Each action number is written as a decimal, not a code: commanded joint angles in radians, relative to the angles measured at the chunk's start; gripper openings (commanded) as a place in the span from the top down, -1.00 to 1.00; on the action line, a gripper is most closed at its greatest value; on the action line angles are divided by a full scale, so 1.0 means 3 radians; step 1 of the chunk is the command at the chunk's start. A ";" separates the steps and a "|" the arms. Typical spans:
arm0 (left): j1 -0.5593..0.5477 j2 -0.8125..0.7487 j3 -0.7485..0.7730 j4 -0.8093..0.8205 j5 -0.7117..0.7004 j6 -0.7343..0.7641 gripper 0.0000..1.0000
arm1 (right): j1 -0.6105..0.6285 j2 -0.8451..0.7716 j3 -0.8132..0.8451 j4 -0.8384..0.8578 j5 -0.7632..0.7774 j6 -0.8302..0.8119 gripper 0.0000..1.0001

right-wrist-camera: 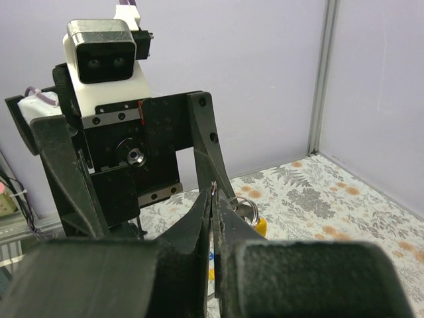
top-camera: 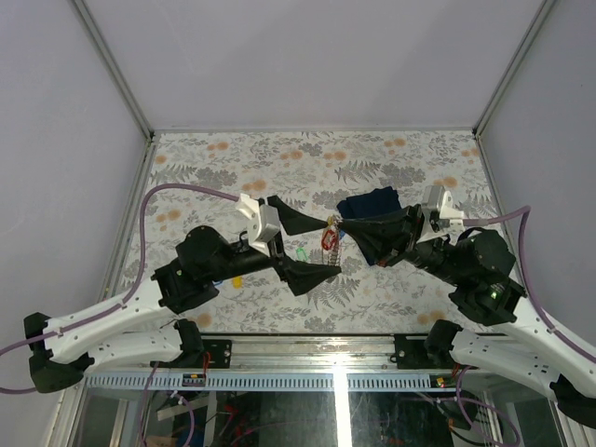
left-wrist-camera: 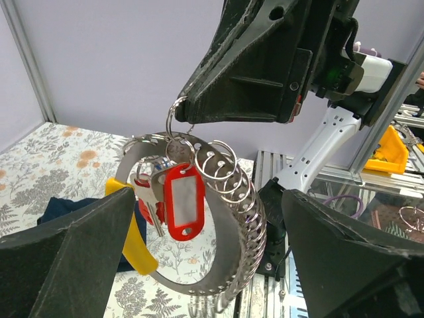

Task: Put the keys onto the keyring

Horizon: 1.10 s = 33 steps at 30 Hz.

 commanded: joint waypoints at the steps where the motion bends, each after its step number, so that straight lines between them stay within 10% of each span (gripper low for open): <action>1: -0.0011 0.0028 -0.0020 0.0346 -0.0145 -0.0088 -0.89 | -0.0006 0.0004 -0.0001 0.0378 0.0334 0.0082 1.00; 15: -0.0014 0.0076 -0.0073 0.0207 -0.0677 -0.0077 -0.91 | -0.0008 0.0049 -0.0038 0.0433 0.0902 0.0205 1.00; 33: -0.0022 0.0414 -0.0037 0.0297 -0.0765 0.0215 0.09 | -0.0004 0.0048 -0.0032 0.0481 0.0914 0.0274 1.00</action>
